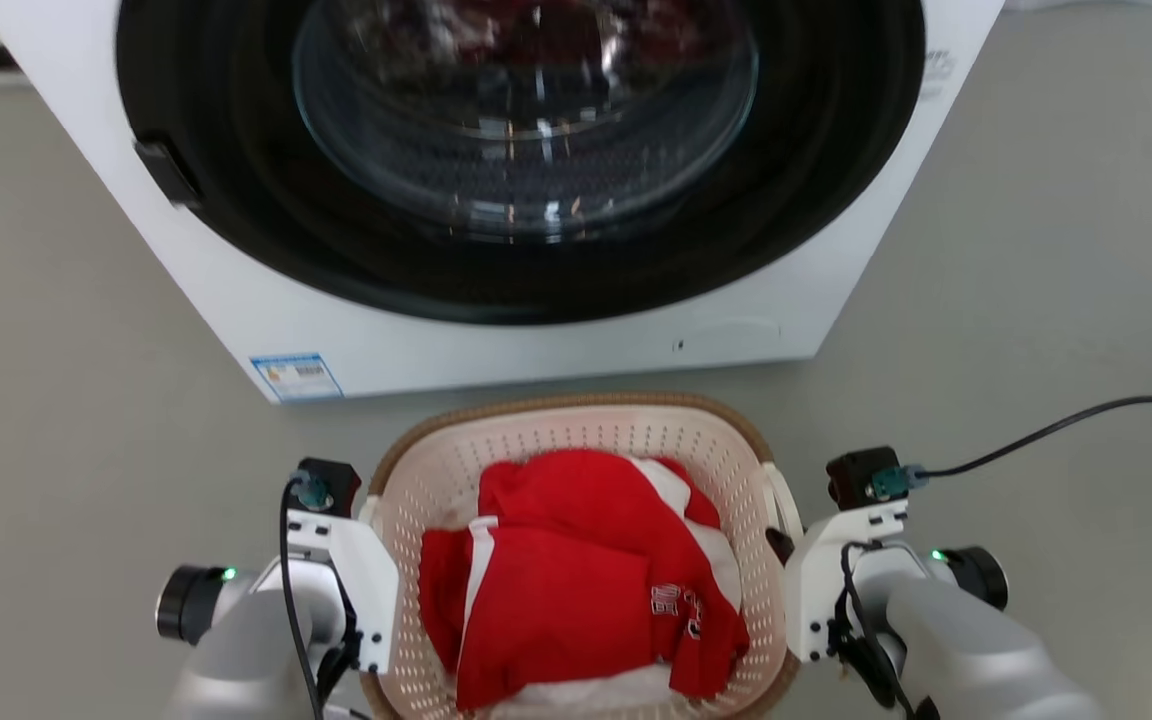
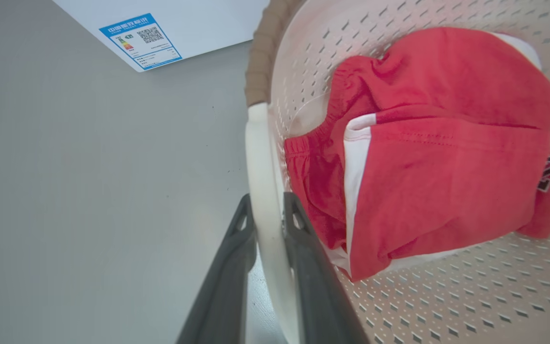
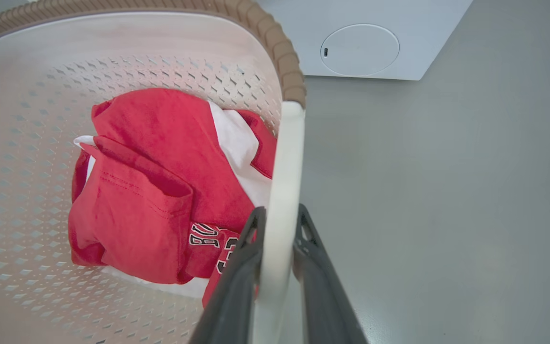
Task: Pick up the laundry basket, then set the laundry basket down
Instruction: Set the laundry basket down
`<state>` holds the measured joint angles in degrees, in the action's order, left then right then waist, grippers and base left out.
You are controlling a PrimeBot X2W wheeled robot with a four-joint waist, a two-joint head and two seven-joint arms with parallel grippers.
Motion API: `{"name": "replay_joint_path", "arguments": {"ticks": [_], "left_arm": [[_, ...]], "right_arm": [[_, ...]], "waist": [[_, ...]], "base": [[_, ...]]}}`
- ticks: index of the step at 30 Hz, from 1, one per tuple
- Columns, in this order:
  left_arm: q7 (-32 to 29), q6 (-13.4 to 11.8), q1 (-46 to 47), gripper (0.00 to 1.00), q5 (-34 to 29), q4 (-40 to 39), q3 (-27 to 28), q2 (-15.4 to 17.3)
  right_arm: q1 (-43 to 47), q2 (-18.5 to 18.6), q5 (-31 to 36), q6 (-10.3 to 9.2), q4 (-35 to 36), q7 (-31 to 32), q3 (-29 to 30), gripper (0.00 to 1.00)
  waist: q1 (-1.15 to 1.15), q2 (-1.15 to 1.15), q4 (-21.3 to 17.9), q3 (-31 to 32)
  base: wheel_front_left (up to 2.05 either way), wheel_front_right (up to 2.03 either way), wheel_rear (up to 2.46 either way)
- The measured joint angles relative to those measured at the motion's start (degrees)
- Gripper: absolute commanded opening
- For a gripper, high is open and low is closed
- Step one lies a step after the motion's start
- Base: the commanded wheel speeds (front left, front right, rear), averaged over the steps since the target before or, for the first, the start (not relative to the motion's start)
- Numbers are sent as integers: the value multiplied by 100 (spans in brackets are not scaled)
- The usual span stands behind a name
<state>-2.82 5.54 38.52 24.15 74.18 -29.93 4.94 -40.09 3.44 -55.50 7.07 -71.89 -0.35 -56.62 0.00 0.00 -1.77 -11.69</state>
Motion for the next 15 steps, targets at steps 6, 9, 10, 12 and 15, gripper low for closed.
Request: {"name": "replay_joint_path", "arguments": {"ticks": [6, 9, 10, 12, 15], "left_arm": [[313, -59, 308, 0, -2, -11, -26, 57], [486, -119, 424, 0, -5, -36, -32, 71], [569, -138, 480, 0, -18, -52, -52, 77], [690, -171, 589, 0, -43, -62, -77, 85], [801, -185, 697, 0, -42, -63, -77, 89]], "right_arm": [[-319, 0, 2, 0, 8, -296, -75, 0], [-458, 1, 13, 0, -7, -437, -89, 0], [-520, 1, 21, 0, -10, -505, -93, 0], [-637, 5, 34, 0, -20, -623, -102, 0], [-761, 7, 51, 0, -58, -762, -113, 0]], "waist": [[0, 0, -17, -608], [0, 0, -22, -808], [0, 0, -23, -906], [0, 0, -26, -1102], [0, 0, -26, -1388]], "base": [[0, 0, 0], [0, 0, 0], [0, 0, 0], [0, 0, 0], [0, 0, 0]]}}
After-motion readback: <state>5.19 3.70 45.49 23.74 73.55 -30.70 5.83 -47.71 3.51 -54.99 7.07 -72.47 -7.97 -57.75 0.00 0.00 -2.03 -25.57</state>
